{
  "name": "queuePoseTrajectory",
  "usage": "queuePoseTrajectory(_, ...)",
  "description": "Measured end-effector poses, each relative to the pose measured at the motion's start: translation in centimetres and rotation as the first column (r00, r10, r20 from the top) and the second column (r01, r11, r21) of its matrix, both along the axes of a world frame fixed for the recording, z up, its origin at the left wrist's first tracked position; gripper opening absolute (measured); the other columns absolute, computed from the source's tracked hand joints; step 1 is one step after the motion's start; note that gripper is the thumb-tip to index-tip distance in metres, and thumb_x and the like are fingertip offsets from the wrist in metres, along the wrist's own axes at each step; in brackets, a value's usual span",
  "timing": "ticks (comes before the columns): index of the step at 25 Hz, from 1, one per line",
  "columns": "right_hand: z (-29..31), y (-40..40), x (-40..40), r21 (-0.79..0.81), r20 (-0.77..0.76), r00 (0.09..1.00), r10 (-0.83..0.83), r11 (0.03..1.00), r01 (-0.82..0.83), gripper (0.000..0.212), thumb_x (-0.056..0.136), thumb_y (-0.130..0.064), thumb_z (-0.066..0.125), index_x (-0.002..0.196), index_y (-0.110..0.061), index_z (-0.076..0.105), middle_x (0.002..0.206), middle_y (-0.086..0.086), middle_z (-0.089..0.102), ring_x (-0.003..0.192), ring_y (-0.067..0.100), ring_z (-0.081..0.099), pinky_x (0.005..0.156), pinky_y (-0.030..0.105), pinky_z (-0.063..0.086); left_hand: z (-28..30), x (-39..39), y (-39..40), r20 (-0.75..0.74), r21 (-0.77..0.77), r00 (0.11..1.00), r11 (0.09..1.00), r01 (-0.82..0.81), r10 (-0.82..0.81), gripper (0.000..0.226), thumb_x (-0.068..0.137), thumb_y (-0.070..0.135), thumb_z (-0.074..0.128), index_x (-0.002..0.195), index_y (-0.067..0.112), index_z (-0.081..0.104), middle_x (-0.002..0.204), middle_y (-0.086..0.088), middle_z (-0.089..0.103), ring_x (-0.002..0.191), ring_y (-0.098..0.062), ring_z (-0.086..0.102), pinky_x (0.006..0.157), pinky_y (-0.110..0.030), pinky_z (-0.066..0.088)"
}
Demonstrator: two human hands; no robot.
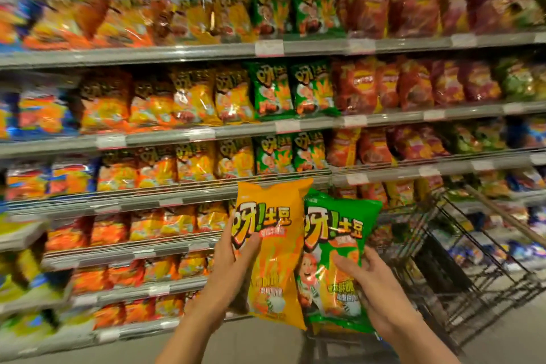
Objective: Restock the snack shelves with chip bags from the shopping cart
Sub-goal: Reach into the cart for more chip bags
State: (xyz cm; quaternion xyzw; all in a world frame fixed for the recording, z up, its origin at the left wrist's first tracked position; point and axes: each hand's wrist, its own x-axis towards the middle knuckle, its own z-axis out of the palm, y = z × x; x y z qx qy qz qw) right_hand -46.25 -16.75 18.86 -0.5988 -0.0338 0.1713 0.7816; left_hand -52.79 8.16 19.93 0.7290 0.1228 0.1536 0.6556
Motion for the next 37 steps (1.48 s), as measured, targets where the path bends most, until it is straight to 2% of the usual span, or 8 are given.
queuePoseTrajectory(4, -0.5, -2.5, -2.4, -0.014, -0.002, 0.998, 0.056, 0.998, -0.057, 0.073, 0.056, -0.037, 0.090, 0.123, -0.026, 0.061, 0.117, -0.003, 0.075, 0.118, 0.021, 0.066, 0.113, 0.052, 0.040, -1.6, -3.9, -2.4, -0.152, -0.347, 0.986, 0.930, -0.118, 0.068, 0.075, 0.084, 0.046, 0.074, 0.150, 0.040, 0.038, 0.134, 0.000, 0.066, 0.113, -0.023, 0.069, 0.093, -0.046, 0.057)
queuePoseTrajectory(7, 0.1, -4.4, -3.5, -0.057, 0.032, 0.998, 0.062, 0.997, -0.060, 0.066, 0.056, -0.037, 0.089, 0.117, -0.031, 0.064, 0.112, -0.006, 0.076, 0.113, 0.019, 0.068, 0.106, 0.049, 0.046, -1.4, -7.0, -3.4, -0.184, -0.347, 0.978, 0.925, -0.156, 0.095, 0.099, 0.073, 0.045, 0.081, 0.156, 0.032, 0.029, 0.147, -0.005, 0.056, 0.119, -0.022, 0.060, 0.105, -0.046, 0.047)
queuePoseTrajectory(10, 1.2, -5.4, -4.1, -0.055, 0.078, 0.995, 0.068, 0.996, -0.063, 0.073, 0.058, -0.041, 0.089, 0.125, -0.032, 0.061, 0.117, -0.005, 0.075, 0.117, 0.021, 0.065, 0.107, 0.052, 0.046, -0.6, -8.6, -3.6, -0.155, -0.350, 0.984, 0.926, -0.143, 0.093, 0.085, 0.062, 0.044, 0.088, 0.137, 0.018, 0.060, 0.128, 0.000, 0.071, 0.124, -0.021, 0.061, 0.110, -0.043, 0.043)
queuePoseTrajectory(15, 4.1, -5.1, -4.3, -0.077, 0.252, 0.965, 0.067, 0.996, -0.049, 0.047, 0.061, -0.045, 0.086, 0.103, -0.050, 0.065, 0.105, -0.014, 0.076, 0.101, 0.008, 0.070, 0.096, 0.044, 0.054, 1.6, -9.3, -2.7, -0.005, -0.379, 0.988, 0.915, -0.142, 0.151, 0.049, 0.063, 0.042, 0.086, 0.110, 0.040, 0.073, 0.117, 0.003, 0.076, 0.112, -0.025, 0.070, 0.093, -0.049, 0.057)
queuePoseTrajectory(23, 8.4, -2.3, -0.6, -0.129, 0.404, 0.915, -0.002, 0.990, 0.059, 0.048, 0.076, -0.009, 0.084, 0.117, -0.022, 0.062, 0.099, -0.001, 0.079, 0.097, 0.018, 0.073, 0.097, 0.047, 0.054, 7.0, -5.3, 1.6, 0.156, -0.221, 0.963, 0.958, -0.181, 0.218, 0.058, 0.056, 0.050, 0.087, 0.110, 0.043, 0.069, 0.109, 0.010, 0.077, 0.102, -0.020, 0.073, 0.087, -0.043, 0.059)
queuePoseTrajectory(28, 10.5, 2.3, 2.0, -0.095, 0.429, 0.900, -0.074, 0.987, 0.127, 0.049, 0.078, -0.005, 0.081, 0.118, -0.024, 0.061, 0.096, -0.009, 0.078, 0.089, 0.004, 0.073, 0.080, 0.029, 0.057, 9.8, -1.9, 6.4, 0.198, -0.092, 0.961, 0.980, -0.178, 0.194, 0.060, 0.057, 0.055, 0.085, 0.113, 0.042, 0.067, 0.101, 0.014, 0.078, 0.099, -0.017, 0.071, 0.083, -0.041, 0.057)
queuePoseTrajectory(31, 11.9, 5.8, 3.5, -0.076, 0.440, 0.893, -0.099, 0.986, 0.147, 0.058, 0.081, -0.013, 0.081, 0.133, -0.021, 0.056, 0.116, -0.006, 0.075, 0.107, 0.011, 0.070, 0.088, 0.033, 0.055, 12.0, -0.1, 9.6, 0.232, -0.046, 0.960, 0.987, -0.151, 0.158, 0.059, 0.062, 0.054, 0.083, 0.116, 0.042, 0.065, 0.103, 0.020, 0.075, 0.103, -0.011, 0.068, 0.082, -0.035, 0.054)
queuePoseTrajectory(37, 15.4, 11.9, 7.3, -0.083, 0.541, 0.834, -0.107, 0.980, 0.180, 0.034, 0.083, -0.017, 0.079, 0.114, -0.026, 0.066, 0.102, -0.008, 0.078, 0.093, 0.007, 0.074, 0.068, 0.020, 0.057, 15.7, 3.8, 15.2, 0.309, -0.011, 0.945, 0.994, -0.108, 0.106, 0.054, 0.056, 0.058, 0.081, 0.106, 0.044, 0.068, 0.091, 0.037, 0.071, 0.082, 0.012, 0.068, 0.062, -0.015, 0.050)
